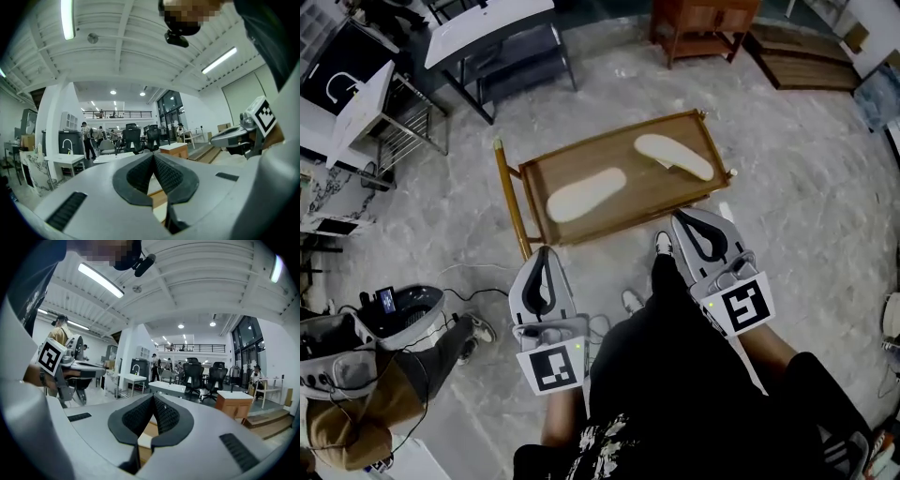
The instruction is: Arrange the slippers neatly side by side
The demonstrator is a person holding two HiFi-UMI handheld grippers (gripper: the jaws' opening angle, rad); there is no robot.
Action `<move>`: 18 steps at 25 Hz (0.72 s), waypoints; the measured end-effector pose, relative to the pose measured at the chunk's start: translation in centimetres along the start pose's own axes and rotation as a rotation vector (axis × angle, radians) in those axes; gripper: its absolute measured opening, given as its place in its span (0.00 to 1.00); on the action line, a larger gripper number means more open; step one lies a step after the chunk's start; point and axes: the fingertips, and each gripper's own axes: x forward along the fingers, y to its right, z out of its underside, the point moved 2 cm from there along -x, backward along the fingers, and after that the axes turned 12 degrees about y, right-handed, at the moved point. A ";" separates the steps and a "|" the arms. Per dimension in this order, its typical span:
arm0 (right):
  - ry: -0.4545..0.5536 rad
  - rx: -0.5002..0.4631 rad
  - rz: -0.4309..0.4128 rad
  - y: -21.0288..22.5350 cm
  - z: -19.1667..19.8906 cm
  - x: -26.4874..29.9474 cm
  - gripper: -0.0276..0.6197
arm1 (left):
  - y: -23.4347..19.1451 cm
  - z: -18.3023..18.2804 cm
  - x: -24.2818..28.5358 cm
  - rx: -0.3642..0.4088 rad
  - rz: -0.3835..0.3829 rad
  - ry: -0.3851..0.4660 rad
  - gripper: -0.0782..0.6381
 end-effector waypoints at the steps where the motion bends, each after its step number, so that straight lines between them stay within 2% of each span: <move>1: -0.014 0.004 0.015 0.5 0.4 -0.2 0.04 | 0.4 0.2 0.5 -0.008 0.012 0.001 0.11; 11: -0.115 -0.012 0.077 5.7 2.8 -0.7 0.04 | 3.7 2.2 5.7 -0.050 0.084 -0.034 0.11; 15: -0.094 -0.009 0.071 8.1 3.3 0.7 0.04 | 3.5 2.0 7.4 -0.044 0.080 -0.040 0.11; 18: -0.077 0.016 0.063 9.3 3.8 1.5 0.04 | 3.7 2.5 8.4 -0.009 0.060 -0.070 0.11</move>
